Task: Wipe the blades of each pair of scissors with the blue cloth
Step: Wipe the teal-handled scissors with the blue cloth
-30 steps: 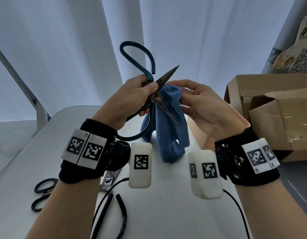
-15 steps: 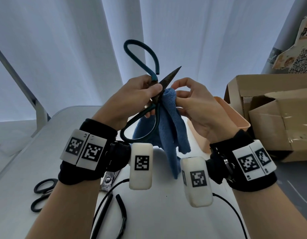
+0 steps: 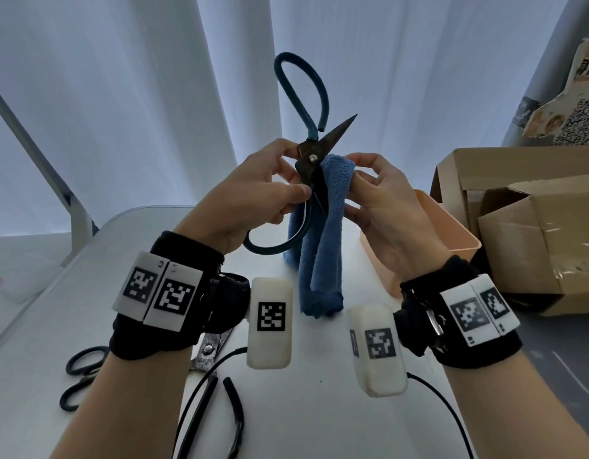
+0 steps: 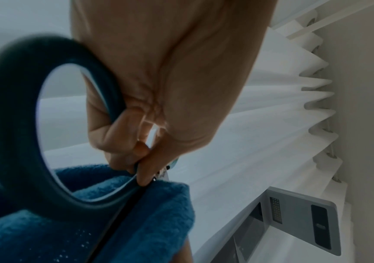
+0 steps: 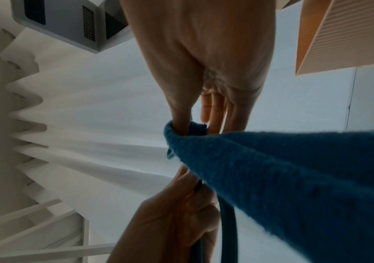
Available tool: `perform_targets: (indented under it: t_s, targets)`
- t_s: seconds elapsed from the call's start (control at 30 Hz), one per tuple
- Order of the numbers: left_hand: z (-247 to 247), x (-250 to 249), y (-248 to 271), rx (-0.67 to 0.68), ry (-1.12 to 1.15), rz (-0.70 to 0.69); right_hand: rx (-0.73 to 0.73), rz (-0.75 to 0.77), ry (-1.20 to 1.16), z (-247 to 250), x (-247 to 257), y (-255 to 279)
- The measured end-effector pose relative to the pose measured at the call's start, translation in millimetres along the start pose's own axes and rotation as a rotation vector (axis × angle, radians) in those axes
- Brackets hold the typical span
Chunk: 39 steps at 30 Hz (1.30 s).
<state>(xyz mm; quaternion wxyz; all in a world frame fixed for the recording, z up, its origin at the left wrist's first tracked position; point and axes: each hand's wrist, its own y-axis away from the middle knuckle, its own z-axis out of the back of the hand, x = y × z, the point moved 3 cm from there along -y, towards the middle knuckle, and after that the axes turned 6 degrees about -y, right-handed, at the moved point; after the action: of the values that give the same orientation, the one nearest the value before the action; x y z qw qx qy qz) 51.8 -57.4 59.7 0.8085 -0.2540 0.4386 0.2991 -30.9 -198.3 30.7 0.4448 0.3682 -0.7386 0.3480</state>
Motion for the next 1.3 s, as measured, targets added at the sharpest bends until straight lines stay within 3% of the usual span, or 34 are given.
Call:
perform_targets:
  t_s: [0.13,0.37,0.47,0.57,0.63,0.8,1.3]
  targets:
    - [2,3,0,-0.012,-0.01,0.02,-0.042,-0.003,0.038,6,1,-3]
    - [11,5,1,-0.05,-0.026,0.045,-0.309,0.109,0.094,26,8,-9]
    - [11,5,2,-0.054,-0.053,0.055,-0.262,0.212,0.264,21,15,-7]
    - [7,4,2,-0.052,-0.089,0.054,-0.1,0.323,0.551,7,18,-4]
    - [3,2,2,-0.046,-0.106,0.048,-0.018,0.34,0.618,-1,14,-1]
    - [-10,-5,5,0.01,-0.133,0.012,-0.048,0.387,0.75,-8,5,1]
    - [-11,-11,6,0.016,-0.151,-0.013,-0.113,0.33,0.646,-5,0,-2]
